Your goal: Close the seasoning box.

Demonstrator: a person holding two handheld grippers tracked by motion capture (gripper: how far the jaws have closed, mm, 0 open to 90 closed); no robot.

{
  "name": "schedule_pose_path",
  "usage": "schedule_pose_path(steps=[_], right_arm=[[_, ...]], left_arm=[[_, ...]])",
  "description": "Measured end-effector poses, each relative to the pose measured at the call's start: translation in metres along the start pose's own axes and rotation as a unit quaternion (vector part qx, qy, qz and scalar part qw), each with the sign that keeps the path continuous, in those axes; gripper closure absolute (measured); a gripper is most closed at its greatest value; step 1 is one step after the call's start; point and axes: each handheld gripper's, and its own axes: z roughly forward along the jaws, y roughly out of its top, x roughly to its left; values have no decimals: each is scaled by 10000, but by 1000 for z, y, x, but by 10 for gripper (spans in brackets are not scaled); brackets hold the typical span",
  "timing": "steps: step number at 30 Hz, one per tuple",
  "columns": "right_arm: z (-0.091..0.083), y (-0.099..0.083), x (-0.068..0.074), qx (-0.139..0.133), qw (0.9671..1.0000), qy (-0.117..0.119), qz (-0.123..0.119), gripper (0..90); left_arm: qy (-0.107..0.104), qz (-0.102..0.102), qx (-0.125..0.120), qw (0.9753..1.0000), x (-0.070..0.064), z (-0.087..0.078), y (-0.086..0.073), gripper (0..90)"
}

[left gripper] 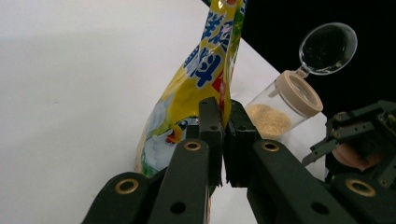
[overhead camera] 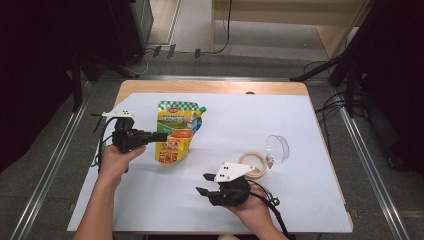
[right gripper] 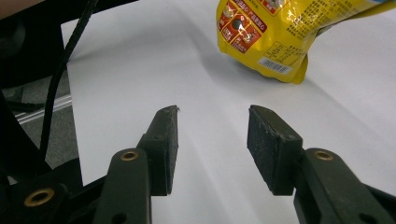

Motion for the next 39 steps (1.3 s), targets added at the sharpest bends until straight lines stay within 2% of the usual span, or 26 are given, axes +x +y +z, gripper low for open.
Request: schedule_pose_path(steps=[7, 9, 12, 17, 22, 24, 26, 29, 33, 35, 39], right_arm=[[1, 0, -1, -6, 10000, -19, -26, 546], [2, 0, -1, 10, 10000, -13, -18, 546], [2, 0, -1, 18, 10000, -9, -29, 546], [1, 0, -2, 0, 10000, -9, -39, 546], [0, 1, -2, -4, 10000, -31, -48, 546], [0, 1, -3, -14, 10000, -46, -47, 546], [-1, 1, -4, -13, 10000, -48, -37, 546], [-1, 2, -5, 2, 10000, -27, 3, 556], [-2, 2, -7, 28, 10000, 6, 61, 562], [-2, 2, -8, 42, 10000, 15, 65, 562], [-2, 3, -9, 105, 9999, 58, 121, 563]], left_arm=[[18, -87, -12, 10000, 0, -7, -6, 840], [-32, -146, -34, 9999, 0, -7, -6, 820], [-79, -119, -88, 9999, -2, -8, -5, 776], [-68, -25, -111, 9999, -8, -10, -1, 711], [35, 97, -56, 9999, -16, -14, 5, 705], [29, 156, -157, 9997, -19, -17, 8, 695], [14, 123, -217, 9997, -24, -21, 12, 684], [144, 269, -171, 9994, -32, -26, 20, 684], [225, 379, -203, 9988, -40, -31, 28, 654], [215, 496, -261, 9982, -42, -33, 31, 629], [338, 542, -183, 9978, -45, -36, 38, 607]])
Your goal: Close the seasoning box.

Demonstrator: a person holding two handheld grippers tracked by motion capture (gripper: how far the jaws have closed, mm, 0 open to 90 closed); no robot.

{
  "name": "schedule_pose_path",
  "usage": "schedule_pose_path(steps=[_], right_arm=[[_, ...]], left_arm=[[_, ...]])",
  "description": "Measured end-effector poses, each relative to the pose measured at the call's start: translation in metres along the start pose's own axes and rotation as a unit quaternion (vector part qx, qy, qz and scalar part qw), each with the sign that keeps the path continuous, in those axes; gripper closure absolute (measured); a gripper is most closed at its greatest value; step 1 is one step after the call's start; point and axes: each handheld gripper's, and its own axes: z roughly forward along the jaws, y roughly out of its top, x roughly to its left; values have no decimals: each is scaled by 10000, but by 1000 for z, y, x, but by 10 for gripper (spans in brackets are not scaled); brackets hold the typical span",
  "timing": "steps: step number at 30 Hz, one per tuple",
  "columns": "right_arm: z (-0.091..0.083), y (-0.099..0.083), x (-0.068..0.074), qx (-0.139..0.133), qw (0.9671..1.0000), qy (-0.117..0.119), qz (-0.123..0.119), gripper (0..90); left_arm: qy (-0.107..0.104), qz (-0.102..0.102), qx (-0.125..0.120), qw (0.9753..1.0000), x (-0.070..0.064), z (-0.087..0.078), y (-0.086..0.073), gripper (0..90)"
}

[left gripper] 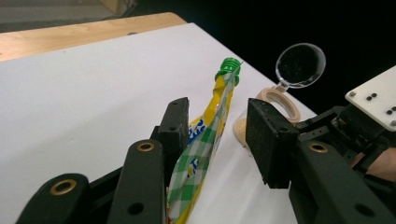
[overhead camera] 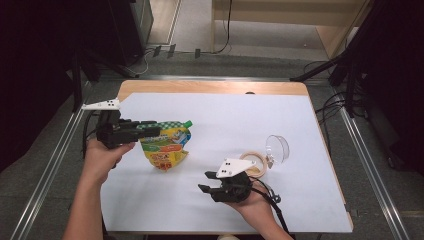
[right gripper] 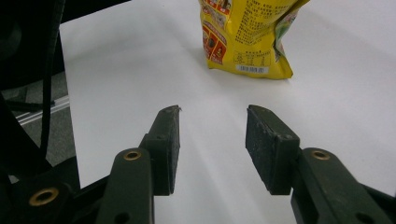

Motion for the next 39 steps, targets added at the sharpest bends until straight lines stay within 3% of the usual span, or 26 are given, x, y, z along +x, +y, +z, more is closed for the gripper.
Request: schedule_pose_path(steps=[6, 9, 11, 15, 19, 21, 26, 39], right_arm=[[0, 0, -2, 110, 9999, 59, 18, 562], [-3, 3, -3, 133, 9999, 89, 63, 563], [-6, 5, -5, 152, 9998, 115, 108, 564], [-13, 10, -9, 146, 9997, 131, 162, 564], [-20, 14, -13, 139, 9996, 129, 189, 565], [-23, 15, -15, 158, 9995, 123, 231, 565], [-30, 17, -21, 165, 9995, 76, 260, 571], [-56, 26, -33, 44, 9994, -47, 341, 584]], left_arm=[[202, 0, -10, 9998, -3, -7, 11, 586], [243, -135, -57, 9996, -3, -11, 16, 567], [291, -118, -103, 9995, -2, -12, 18, 534], [461, -128, -111, 9988, -1, -16, 25, 523], [734, -294, -211, 9966, 4, -22, 30, 510], [882, -372, -278, 9950, 9, -24, 29, 499], [989, -447, -210, 9939, 21, -21, 22, 500], [1131, -526, 6, 9922, 40, -10, 3, 475]])
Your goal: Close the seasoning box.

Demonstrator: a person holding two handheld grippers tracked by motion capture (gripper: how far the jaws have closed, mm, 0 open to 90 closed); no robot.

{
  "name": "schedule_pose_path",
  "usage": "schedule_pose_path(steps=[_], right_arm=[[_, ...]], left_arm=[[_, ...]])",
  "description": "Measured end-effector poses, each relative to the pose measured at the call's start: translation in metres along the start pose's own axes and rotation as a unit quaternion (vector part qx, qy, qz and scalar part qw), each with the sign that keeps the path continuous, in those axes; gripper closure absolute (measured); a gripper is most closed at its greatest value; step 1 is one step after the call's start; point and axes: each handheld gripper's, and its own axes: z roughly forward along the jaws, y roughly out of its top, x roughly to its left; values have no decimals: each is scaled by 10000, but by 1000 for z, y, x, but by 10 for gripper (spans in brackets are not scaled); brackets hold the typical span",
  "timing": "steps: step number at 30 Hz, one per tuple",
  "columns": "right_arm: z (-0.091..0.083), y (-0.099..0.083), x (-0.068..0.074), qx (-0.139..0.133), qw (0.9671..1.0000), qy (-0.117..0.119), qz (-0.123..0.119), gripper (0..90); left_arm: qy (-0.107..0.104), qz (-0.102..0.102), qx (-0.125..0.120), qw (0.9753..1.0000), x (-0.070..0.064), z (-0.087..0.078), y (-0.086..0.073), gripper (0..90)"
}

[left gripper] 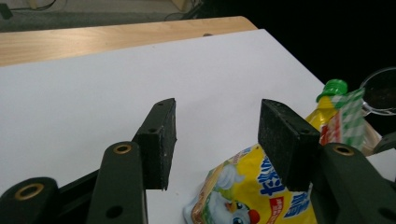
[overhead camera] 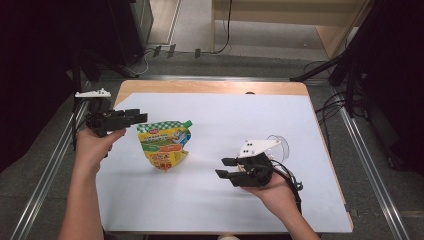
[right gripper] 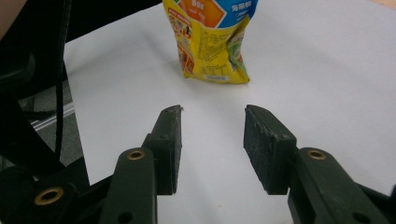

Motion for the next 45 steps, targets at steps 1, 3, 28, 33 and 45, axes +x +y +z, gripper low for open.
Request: schedule_pose_path(steps=[1, 3, 28, 33, 45], right_arm=[[-3, 1, -1, -12, 10000, 1, 25, 587], [-7, 2, -4, -47, 10000, -24, 25, 592], [-67, 9, -31, -244, 9987, -392, 215, 770], [-81, 10, -37, -296, 9981, -470, 251, 845], [-110, 9, -47, -331, 9965, -666, 377, 900]], left_arm=[[18, 21, 10, 10000, 1, 1, -1, 470], [34, 6, 41, 10000, 3, 3, -4, 464], [18, 70, 268, 9996, 4, 17, -24, 447], [27, 95, 300, 9995, 4, 18, -25, 442], [1, 140, 328, 9994, 3, 17, -26, 441]])
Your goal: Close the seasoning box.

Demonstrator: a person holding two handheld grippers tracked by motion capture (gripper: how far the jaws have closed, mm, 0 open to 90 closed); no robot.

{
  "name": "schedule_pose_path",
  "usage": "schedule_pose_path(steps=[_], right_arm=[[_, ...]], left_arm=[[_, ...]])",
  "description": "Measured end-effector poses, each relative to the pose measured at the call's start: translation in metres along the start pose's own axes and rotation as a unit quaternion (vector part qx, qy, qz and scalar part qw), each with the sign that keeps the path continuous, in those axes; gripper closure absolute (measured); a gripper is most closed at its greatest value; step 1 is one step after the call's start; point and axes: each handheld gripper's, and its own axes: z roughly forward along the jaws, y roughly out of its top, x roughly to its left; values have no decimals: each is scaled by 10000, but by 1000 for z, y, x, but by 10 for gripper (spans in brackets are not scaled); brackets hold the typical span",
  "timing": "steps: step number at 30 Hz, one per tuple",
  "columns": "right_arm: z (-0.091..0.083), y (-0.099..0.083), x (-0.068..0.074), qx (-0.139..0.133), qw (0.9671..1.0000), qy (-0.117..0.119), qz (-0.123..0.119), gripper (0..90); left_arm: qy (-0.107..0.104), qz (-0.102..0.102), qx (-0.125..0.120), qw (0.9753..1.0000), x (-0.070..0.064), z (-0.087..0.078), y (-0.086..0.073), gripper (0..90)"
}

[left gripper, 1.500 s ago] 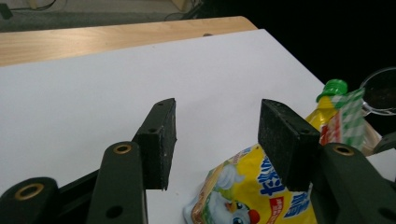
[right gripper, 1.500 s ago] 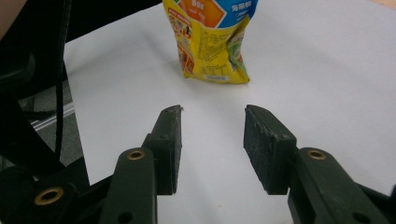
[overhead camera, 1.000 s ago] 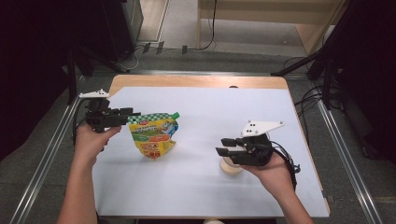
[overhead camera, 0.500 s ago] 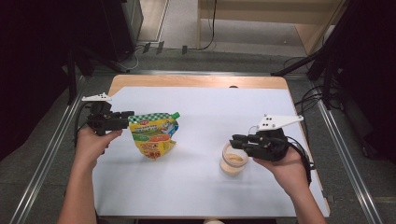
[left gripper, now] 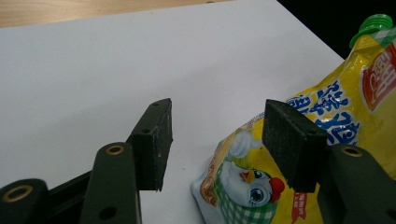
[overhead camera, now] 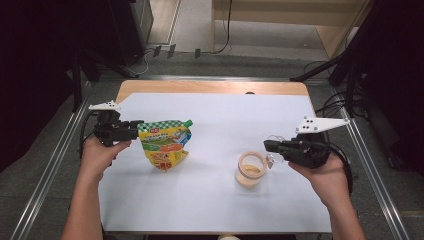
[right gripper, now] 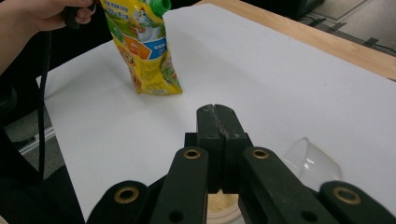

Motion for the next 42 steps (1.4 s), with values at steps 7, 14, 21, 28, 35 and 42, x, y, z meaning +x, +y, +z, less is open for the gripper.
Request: schedule_pose_path(steps=[7, 14, 21, 28, 35, 42], right_arm=[[-19, -2, -13, -123, 9995, -280, 101, 900], [-31, -9, -30, -196, 9978, -553, 315, 900], [-27, -22, -47, -128, 9953, -777, 563, 900], [-15, -37, -62, 36, 9936, -827, 763, 900], [5, -52, -72, 219, 9925, -744, 946, 900], [19, -56, -70, 318, 9933, -607, 930, 900]], left_arm=[[-23, -25, 3, 10000, 0, 0, -1, 434], [-7, -14, -7, 10000, 0, 0, -1, 429], [-16, -5, 33, 10000, 1, 1, -1, 429], [13, -16, 22, 10000, 2, 0, -1, 422], [23, -22, 14, 10000, 2, 1, -2, 417], [70, -29, -1, 10000, 3, 0, -2, 413]])
